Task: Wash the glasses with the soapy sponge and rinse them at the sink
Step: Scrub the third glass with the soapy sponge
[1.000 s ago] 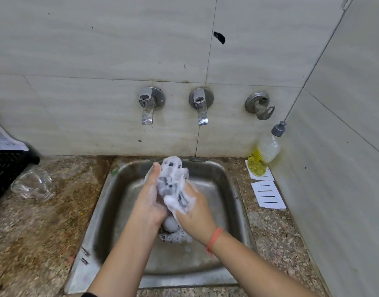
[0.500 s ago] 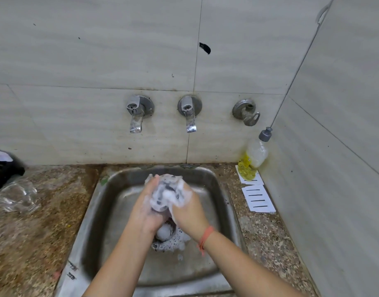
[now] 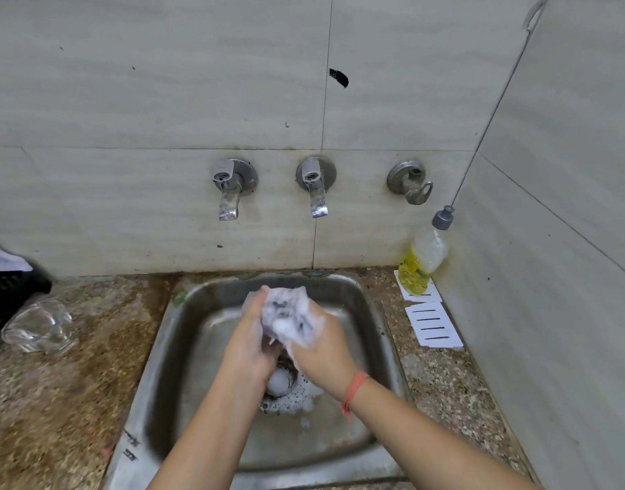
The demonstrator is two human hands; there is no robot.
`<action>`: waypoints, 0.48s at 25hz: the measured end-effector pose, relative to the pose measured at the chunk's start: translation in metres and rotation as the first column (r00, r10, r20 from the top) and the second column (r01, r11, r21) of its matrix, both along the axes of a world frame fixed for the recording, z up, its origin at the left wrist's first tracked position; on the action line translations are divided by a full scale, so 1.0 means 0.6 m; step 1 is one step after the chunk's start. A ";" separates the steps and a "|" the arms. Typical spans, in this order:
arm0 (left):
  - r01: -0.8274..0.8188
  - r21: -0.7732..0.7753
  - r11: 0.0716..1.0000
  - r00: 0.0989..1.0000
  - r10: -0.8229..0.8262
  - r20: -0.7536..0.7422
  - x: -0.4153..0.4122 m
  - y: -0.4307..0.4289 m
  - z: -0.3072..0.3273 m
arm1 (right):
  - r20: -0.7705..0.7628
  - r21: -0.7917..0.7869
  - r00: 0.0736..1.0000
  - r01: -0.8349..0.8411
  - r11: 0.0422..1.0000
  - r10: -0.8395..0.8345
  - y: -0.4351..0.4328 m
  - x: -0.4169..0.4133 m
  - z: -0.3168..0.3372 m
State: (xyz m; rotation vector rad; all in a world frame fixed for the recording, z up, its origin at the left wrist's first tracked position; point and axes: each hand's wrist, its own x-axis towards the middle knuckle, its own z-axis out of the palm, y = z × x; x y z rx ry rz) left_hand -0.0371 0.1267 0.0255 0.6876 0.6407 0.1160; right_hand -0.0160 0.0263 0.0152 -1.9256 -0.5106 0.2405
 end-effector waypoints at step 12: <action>0.000 -0.135 0.991 0.997 0.011 0.077 0.009 -0.015 0.016 | -0.260 0.313 0.956 0.215 0.925 -0.134 0.011 0.002 -0.013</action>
